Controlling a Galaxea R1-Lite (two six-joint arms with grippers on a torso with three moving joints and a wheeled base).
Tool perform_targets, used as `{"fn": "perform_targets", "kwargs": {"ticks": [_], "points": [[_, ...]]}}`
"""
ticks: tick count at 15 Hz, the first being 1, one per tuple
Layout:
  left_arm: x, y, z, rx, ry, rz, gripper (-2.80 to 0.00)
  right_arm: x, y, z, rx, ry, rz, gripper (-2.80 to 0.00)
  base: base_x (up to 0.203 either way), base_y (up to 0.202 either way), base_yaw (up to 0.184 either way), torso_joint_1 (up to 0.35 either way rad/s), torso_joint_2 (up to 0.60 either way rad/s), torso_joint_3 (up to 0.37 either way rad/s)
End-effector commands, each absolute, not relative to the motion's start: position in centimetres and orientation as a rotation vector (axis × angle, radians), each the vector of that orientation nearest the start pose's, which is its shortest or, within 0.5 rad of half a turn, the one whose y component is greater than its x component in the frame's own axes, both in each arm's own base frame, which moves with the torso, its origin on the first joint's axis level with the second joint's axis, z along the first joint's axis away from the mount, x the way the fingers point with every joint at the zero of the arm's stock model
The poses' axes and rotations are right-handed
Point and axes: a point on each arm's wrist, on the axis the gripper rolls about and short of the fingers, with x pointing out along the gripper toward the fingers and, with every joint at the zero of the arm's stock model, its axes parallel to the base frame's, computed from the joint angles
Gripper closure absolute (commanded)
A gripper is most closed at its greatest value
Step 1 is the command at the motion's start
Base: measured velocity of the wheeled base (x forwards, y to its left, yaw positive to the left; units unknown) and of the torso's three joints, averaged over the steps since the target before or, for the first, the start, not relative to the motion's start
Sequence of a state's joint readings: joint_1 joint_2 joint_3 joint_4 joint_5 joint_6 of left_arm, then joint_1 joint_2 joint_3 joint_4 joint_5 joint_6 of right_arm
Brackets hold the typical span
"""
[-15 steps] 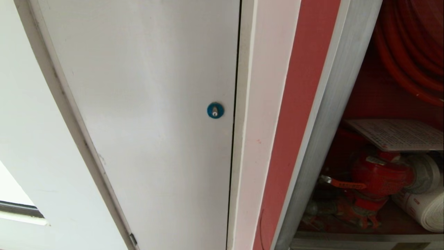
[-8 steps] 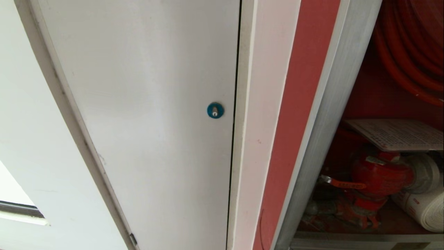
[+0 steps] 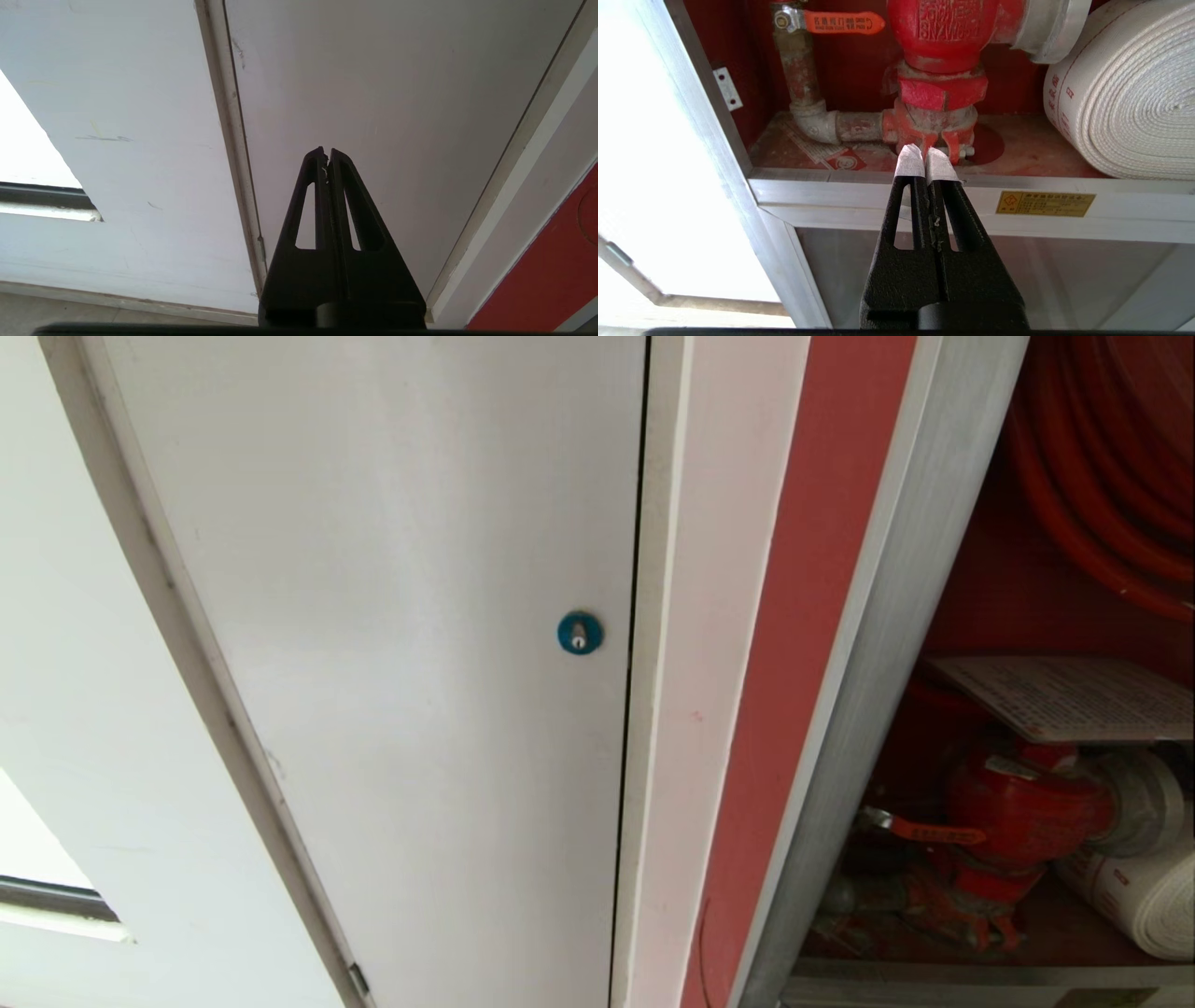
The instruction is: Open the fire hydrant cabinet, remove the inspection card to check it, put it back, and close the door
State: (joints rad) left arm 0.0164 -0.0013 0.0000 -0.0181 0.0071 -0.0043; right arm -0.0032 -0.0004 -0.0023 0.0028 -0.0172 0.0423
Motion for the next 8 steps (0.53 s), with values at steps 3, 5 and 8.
{"fn": "perform_targets", "kwargs": {"ticks": [3, 5, 8], "points": [[-2.23, -0.02, 7.57, -0.005, -0.012, 0.025, 0.0, -2.29, -0.03, 7.53, 0.049, 0.0, -0.02, 0.0, 0.0, 0.0, 0.0, 0.0, 0.0, 0.0], [-2.24, -0.02, 7.57, -0.005, -0.012, 0.025, 0.0, -2.29, -0.03, 7.53, 0.049, 0.0, -0.02, 0.0, 0.0, 0.0, 0.0, 0.0, 0.0, 0.0], [-2.23, -0.02, 7.57, -0.005, -0.012, 0.025, 0.0, -2.29, -0.03, 7.53, 0.049, 0.0, -0.02, 0.0, 0.0, 0.0, 0.0, 0.0, 0.0, 0.0]]}}
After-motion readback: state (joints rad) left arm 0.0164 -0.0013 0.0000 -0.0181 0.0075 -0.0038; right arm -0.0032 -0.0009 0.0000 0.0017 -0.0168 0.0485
